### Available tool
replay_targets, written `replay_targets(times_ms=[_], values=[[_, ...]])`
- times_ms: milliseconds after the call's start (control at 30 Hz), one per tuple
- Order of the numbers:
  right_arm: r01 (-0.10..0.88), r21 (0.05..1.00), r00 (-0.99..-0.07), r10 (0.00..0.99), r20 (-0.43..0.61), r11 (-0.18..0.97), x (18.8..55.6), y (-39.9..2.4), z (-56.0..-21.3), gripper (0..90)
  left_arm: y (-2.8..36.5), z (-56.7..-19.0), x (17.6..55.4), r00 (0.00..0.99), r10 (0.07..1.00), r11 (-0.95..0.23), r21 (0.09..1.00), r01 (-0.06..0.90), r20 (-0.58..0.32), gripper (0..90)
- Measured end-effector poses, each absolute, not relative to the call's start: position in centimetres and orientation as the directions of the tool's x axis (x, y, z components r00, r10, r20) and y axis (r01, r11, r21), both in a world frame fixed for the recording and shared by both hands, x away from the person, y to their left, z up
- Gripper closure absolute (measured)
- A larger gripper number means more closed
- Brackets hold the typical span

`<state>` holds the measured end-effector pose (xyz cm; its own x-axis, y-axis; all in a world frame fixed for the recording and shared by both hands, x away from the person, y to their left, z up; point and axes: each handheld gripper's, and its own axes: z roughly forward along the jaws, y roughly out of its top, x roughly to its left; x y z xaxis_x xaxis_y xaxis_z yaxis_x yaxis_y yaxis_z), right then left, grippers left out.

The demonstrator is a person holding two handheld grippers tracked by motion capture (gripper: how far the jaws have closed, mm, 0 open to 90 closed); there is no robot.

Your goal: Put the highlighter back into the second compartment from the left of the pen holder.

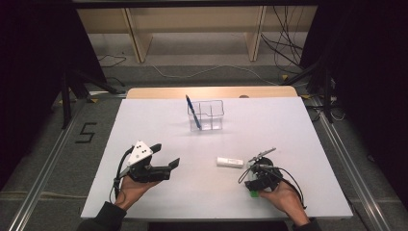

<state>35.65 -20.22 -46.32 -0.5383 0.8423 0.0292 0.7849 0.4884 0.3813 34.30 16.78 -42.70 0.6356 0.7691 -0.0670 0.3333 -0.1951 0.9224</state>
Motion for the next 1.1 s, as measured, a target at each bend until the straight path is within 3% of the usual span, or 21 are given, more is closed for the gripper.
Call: replay_targets(times_ms=[433,1100], values=[[0.791,0.339,-0.541,0.841,-0.001,0.509,36.1,-21.1,-46.0,64.3,16.8,-42.7,34.3,0.638,0.767,-0.198,0.921,0.334,-0.066,15.6],[0.760,0.307,-0.592,0.805,-0.035,0.572,36.2,-21.7,-45.5,67.2,16.7,-42.7,34.3,0.639,0.767,-0.199,0.922,0.332,-0.065,15.7]])
